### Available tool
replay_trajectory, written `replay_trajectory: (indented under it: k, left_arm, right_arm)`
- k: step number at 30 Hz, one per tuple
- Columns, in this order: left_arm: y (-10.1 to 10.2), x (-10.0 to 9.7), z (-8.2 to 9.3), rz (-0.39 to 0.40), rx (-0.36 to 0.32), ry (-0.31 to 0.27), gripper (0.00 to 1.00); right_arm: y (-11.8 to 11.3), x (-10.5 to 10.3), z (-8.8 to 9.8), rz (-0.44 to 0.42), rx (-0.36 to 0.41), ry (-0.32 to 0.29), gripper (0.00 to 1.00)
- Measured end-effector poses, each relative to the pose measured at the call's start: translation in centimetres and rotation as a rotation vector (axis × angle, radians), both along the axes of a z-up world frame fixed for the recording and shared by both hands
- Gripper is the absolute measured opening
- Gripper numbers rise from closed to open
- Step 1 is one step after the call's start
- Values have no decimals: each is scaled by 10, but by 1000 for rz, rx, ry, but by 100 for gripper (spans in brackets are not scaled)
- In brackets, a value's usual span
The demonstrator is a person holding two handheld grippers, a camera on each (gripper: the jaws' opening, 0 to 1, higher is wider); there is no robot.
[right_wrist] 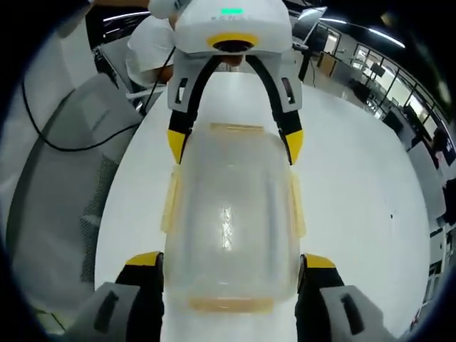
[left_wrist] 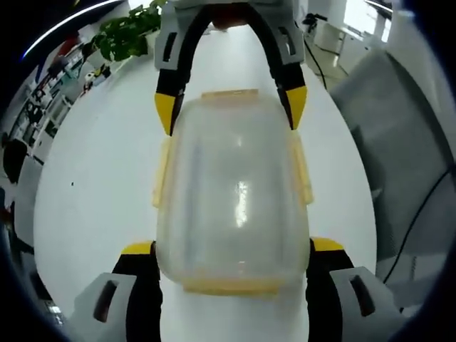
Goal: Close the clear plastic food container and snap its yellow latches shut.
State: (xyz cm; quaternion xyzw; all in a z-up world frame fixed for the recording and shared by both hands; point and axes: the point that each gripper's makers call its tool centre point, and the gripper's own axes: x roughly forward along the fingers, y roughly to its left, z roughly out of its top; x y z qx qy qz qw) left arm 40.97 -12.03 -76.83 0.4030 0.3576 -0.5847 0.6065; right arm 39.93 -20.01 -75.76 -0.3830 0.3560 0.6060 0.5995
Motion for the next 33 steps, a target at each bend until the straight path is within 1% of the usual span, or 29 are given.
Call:
replay_trajectory:
  k: [4,7,14,18,22,27,33]
  left_arm:
    - [16,-1,0,2,12,-1,82]
    - [27,-1,-1,7,7,0,82]
    - [32,6,-1,-2,8,0,83]
    - [33,13,-2,-8,8,3,83]
    - [33,26,-2,-5,10,1,83]
    - [30,42,-2,2,-6,13,83]
    - [32,64,-2,-6,12,13,83]
  right_arm:
    - [17,-1,0,6,-11,-2,76]
    - [24,-1,-1,10,-16,-2,76]
    - [29,6,-2,9,-34,0,76]
    - [30,14,-2,9,-39,0,76]
    - [30,26,-1,6,-34,-3,76]
    - [28,41,-1,17,-37,-2,76]
    - [30,64,-1,7,-19,-2,76]
